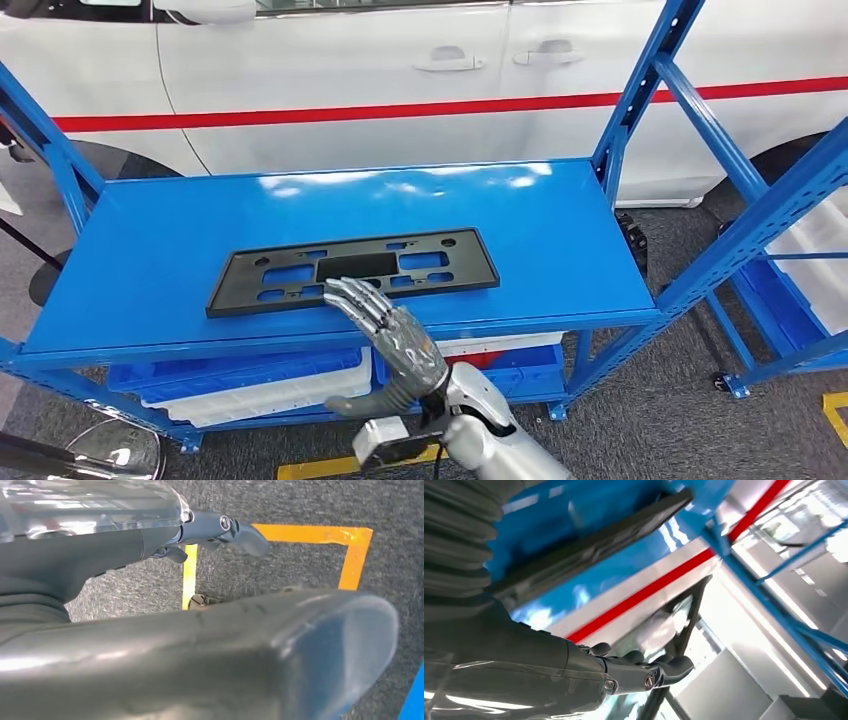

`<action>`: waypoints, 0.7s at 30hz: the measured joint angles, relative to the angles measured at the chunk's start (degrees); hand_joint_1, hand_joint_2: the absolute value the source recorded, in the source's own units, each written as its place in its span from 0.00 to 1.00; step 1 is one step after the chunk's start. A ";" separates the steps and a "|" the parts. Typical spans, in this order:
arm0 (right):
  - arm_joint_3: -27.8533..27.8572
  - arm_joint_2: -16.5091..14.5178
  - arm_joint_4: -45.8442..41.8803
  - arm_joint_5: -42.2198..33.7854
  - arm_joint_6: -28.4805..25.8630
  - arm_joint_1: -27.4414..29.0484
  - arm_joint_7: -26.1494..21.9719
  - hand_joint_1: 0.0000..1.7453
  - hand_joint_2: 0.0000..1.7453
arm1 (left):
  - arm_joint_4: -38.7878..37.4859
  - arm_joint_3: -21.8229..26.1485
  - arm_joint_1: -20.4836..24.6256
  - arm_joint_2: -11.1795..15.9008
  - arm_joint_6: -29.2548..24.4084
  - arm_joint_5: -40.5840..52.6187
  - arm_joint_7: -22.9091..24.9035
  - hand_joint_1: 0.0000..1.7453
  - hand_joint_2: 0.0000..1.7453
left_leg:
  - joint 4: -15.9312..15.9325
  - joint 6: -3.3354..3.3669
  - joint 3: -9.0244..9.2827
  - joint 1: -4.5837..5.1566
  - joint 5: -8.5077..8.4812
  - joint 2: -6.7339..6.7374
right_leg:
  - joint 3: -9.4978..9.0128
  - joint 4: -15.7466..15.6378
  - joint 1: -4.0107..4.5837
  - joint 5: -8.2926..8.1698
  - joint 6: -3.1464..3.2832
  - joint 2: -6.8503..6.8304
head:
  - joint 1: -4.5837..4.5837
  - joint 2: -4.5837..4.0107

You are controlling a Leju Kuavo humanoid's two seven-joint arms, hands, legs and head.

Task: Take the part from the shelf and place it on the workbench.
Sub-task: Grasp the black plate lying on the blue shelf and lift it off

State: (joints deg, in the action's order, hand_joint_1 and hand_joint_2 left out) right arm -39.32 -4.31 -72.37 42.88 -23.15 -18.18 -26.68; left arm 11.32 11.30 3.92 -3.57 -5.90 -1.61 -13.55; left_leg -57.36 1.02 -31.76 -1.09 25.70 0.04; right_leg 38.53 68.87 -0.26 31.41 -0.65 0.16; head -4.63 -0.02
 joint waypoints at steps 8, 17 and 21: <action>-1.44 -4.59 15.24 13.34 -9.32 -11.05 8.69 0.00 1.00 | 0.00 -0.01 0.47 -0.31 0.12 1.13 0.79 0.00 0.00 | -0.42 -1.17 0.30 0.25 0.79 -0.16 | -2.78 -8.89 -0.27 -6.91 0.60 -0.06 | 0.00 0.00; -2.41 -8.77 28.70 24.17 -11.02 -19.38 16.99 0.00 1.00 | 0.00 -0.02 1.11 -0.33 0.29 2.02 1.58 0.00 0.00 | -15.52 -3.28 -7.60 0.00 7.60 -0.13 | -3.60 -10.56 0.27 -6.69 3.26 0.05 | 0.00 0.00; -2.82 -10.02 35.29 27.68 -11.03 -21.14 19.91 0.00 1.00 | 0.00 0.00 1.15 -0.29 0.41 2.12 1.92 0.00 0.00 | -8.99 -2.02 -5.89 0.41 1.63 -0.14 | -4.13 -10.46 0.94 -6.33 3.50 0.18 | 0.00 0.00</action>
State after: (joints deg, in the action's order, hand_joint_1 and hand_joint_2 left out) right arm -42.14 -14.33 -37.08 70.56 -34.18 -39.32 -6.77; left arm 11.32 11.30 5.07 -3.87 -5.49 0.51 -11.63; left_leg -66.35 -1.00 -37.65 -0.68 27.33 -0.10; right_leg 34.40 58.42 0.68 25.08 2.86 0.33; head -4.63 -0.02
